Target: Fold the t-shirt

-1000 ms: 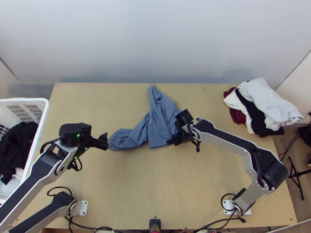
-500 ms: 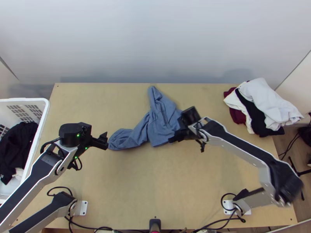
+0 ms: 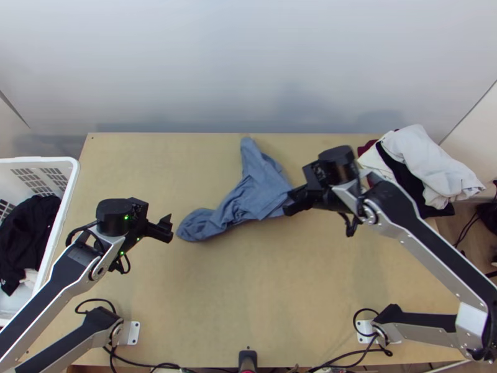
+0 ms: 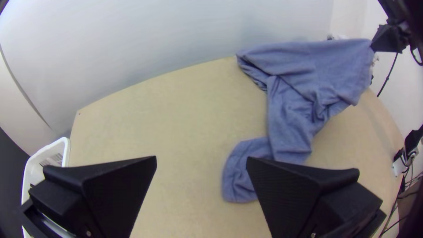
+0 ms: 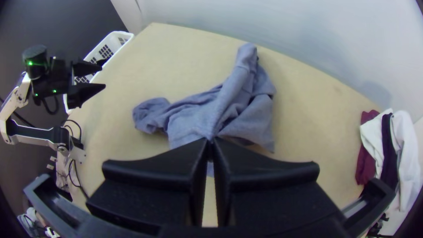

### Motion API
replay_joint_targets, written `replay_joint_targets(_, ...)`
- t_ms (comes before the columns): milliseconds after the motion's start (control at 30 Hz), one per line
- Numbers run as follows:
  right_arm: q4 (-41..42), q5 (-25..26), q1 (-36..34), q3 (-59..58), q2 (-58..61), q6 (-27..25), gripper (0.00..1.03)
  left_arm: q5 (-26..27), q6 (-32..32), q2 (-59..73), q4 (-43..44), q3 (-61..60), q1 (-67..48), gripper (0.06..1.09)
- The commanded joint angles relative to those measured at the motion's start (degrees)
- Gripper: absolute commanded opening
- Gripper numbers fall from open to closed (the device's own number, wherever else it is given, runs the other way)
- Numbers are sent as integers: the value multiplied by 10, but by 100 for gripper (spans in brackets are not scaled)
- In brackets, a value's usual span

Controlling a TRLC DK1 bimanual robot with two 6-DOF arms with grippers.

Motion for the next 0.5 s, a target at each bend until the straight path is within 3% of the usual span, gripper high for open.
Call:
replay_joint_targets(0,-58,1,-5,92,-19,-18,5,0,9,3,-6,5,0,105)
replay_joint_targets(133,-112,-1,7,235,-2,-11,4,0,9,-1,-19,7,0,105)
replay_joint_targets(267,-113,-5,3,381,56,35,4,1,6,-2,-24,6,0,105)
replay_joint_targets(400,-93,-5,-24,421,119,39,4,1,6,-3,-27,7,-1,105)
replay_joint_targets(433,-95,-5,-26,421,133,39,7,1,6,-3,-30,10,-1,105)
replay_joint_targets(467,-96,-6,-27,413,138,39,20,0,6,-3,-32,11,-1,105)
